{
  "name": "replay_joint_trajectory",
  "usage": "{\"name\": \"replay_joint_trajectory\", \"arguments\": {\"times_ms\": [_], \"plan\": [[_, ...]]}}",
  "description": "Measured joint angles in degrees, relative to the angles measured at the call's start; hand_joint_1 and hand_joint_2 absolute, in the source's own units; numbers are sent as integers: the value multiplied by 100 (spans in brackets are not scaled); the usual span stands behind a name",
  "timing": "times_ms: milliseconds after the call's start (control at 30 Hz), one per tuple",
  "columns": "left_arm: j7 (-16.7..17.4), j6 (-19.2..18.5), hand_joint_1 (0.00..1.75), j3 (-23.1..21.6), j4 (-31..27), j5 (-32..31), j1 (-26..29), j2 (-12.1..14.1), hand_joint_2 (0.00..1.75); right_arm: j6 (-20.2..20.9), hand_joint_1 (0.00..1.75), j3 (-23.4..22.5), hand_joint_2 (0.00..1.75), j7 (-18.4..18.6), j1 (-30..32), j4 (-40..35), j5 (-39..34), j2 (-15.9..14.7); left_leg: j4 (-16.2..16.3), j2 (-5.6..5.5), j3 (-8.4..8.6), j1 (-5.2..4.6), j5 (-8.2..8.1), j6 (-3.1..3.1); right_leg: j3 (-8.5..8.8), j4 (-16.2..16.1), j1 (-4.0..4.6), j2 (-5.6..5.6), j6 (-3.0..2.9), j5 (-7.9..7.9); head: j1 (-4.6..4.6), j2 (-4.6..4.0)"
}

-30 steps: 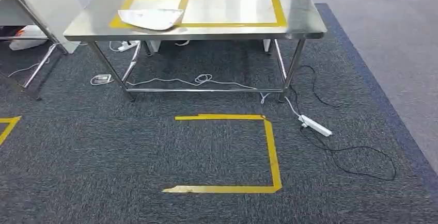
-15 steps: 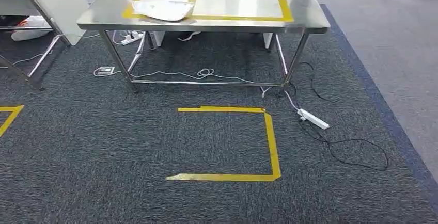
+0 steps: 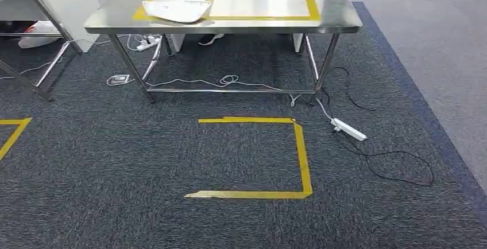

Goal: Take the parts from the cabinet and place them on the table.

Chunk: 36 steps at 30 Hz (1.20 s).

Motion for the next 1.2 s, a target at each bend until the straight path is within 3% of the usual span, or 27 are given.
{"name": "replay_joint_trajectory", "arguments": {"times_ms": [133,500,700,733,800,833,867,933,967,1000,1033,1067,1100,1133,1167,1200], "plan": [[-415,33,0,7,338,177,50,-155,0,0,0,0,0,-72,0,28,-94,0,0,1,-6,5,1,-3,-8,5,0,1,-2,-1,0,0],[-461,33,0,7,583,229,62,-282,0,0,0,18,0,-81,-53,83,-28,0,6,1,-27,0,1,-5,-20,6,-10,4,-2,2,2,0],[-469,35,0,2,671,306,64,-302,0,0,0,146,0,-98,-198,186,129,0,85,0,-91,-28,-14,31,-51,6,-30,-7,58,35,2,0],[-476,35,0,2,673,323,69,-300,0,0,0,146,0,-109,-199,188,118,0,86,-13,-109,-32,-12,38,18,5,-32,-24,67,39,2,0],[-485,35,0,2,675,354,68,-299,0,0,0,149,0,-114,-195,188,114,-2,27,-41,-126,-10,40,98,15,-15,-22,-51,113,62,-2,0],[-491,35,0,2,675,358,67,-302,0,-2,0,151,0,-114,-193,192,114,-9,-44,-48,-82,29,103,122,-43,40,-30,-28,125,-22,-2,0],[-496,39,0,2,675,358,66,-297,0,0,0,153,0,-114,-190,192,120,-9,-64,-72,-102,33,125,146,-148,257,-27,-7,141,-220,29,0],[-496,39,0,2,677,365,73,-306,0,-4,0,149,0,-111,-194,208,116,-9,-59,-120,-163,34,159,158,-546,1175,-53,13,177,-705,31,0],[-498,39,0,2,677,365,82,-313,0,-2,0,149,0,-111,-200,214,118,-9,-55,-153,-186,32,170,151,-739,1607,-56,18,188,-864,31,0],[-498,39,0,2,680,371,89,-315,0,-2,0,151,0,-105,-195,219,123,-9,-44,-189,-207,32,178,140,-851,1850,-56,18,199,-896,31,0],[-498,39,0,2,684,373,93,-317,0,-2,0,153,0,-94,-183,221,127,-9,-29,-241,-218,33,185,131,-820,1808,-65,19,205,-802,33,0],[-498,39,0,2,686,373,94,-325,0,-2,0,155,0,-85,-179,225,133,-9,-8,-293,-229,34,188,123,-686,1546,-79,24,208,-603,33,0],[-498,39,0,0,686,373,93,-332,0,-2,0,153,0,-79,-183,234,138,-9,23,-346,-241,38,186,112,-454,1090,-94,59,214,-341,31,0],[-498,39,0,2,688,376,89,-337,0,-4,0,151,0,-74,-183,236,144,-9,68,-403,-260,44,178,84,-177,540,-117,205,218,-87,33,0],[-498,39,0,2,690,384,84,-337,0,-2,0,151,0,-55,-182,236,155,-7,119,-453,-299,32,169,47,-21,191,-152,543,216,-98,33,0],[-498,39,0,0,693,402,65,-343,0,-2,0,146,0,-41,-168,238,157,-7,203,-524,-369,13,150,8,4,86,-152,584,161,-153,22,0]]}}
